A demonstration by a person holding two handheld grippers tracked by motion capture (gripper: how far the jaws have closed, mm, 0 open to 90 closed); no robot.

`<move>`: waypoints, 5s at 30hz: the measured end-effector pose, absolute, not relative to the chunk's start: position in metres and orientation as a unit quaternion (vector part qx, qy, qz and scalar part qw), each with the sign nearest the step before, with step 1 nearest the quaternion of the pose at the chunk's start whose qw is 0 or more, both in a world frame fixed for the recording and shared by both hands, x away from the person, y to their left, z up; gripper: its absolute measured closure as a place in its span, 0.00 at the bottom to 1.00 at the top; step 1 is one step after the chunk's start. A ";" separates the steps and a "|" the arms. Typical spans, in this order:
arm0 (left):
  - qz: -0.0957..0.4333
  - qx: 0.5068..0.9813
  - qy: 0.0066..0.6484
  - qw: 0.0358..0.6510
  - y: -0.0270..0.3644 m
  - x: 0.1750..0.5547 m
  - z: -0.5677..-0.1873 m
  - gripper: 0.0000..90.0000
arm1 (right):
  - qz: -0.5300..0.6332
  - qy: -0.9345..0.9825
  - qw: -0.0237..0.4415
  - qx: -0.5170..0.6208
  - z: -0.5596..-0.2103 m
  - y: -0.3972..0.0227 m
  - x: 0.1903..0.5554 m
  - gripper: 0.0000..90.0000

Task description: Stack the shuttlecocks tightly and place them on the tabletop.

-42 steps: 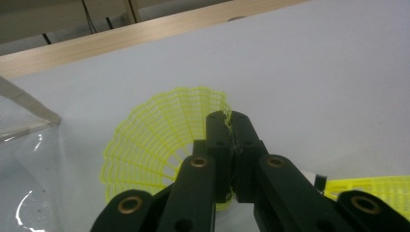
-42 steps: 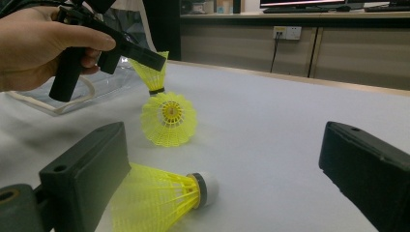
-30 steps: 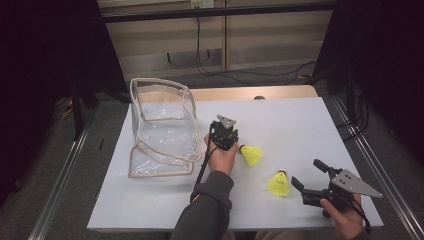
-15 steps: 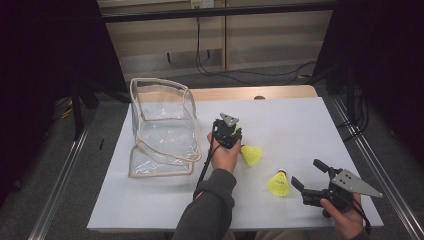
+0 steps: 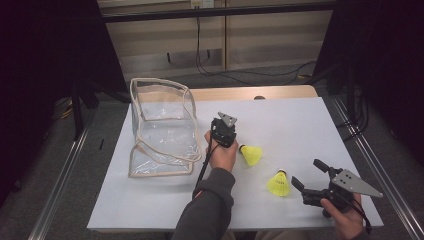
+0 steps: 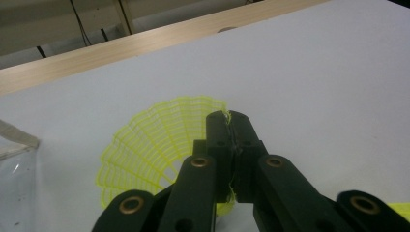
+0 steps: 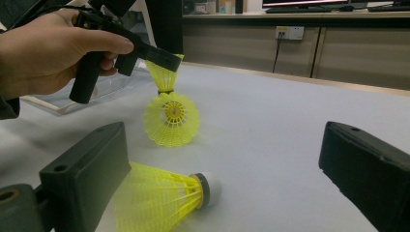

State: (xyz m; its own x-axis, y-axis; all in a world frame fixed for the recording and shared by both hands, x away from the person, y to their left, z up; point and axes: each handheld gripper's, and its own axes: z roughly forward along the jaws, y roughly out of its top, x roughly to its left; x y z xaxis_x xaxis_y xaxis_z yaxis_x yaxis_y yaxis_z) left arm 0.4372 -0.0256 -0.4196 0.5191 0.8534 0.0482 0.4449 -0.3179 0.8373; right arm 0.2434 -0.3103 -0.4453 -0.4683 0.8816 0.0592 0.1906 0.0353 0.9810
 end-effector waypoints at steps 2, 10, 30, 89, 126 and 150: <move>0.255 0.771 0.423 0.402 -0.024 0.437 -0.419 0.99 | 0.558 0.650 0.310 0.412 -0.445 -0.310 0.244 0.03; 0.269 0.768 0.429 0.391 -0.018 0.436 -0.415 0.99 | 0.559 0.650 0.309 0.412 -0.445 -0.310 0.243 0.03; 0.169 0.774 0.439 0.423 -0.042 0.443 -0.419 0.77 | 0.559 0.652 0.307 0.410 -0.445 -0.309 0.243 0.03; 0.109 0.786 0.442 0.419 -0.058 0.457 -0.420 0.88 | 0.562 0.651 0.304 0.409 -0.444 -0.309 0.242 0.04; 0.153 0.782 0.458 0.393 -0.032 0.469 -0.416 0.75 | 0.561 0.655 0.301 0.407 -0.445 -0.308 0.243 0.04; 0.156 0.789 0.452 0.386 -0.025 0.465 -0.415 0.79 | 0.560 0.656 0.303 0.405 -0.445 -0.308 0.243 0.04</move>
State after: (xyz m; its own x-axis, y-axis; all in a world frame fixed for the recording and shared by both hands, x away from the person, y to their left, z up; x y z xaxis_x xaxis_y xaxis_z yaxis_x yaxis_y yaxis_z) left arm 0.4649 -0.0247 -0.4147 0.5427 0.8337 -0.1015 0.5924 -0.2944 0.7499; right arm 0.2427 -0.3078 -0.4452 -0.4879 0.8712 0.0551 0.1918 0.0454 0.9804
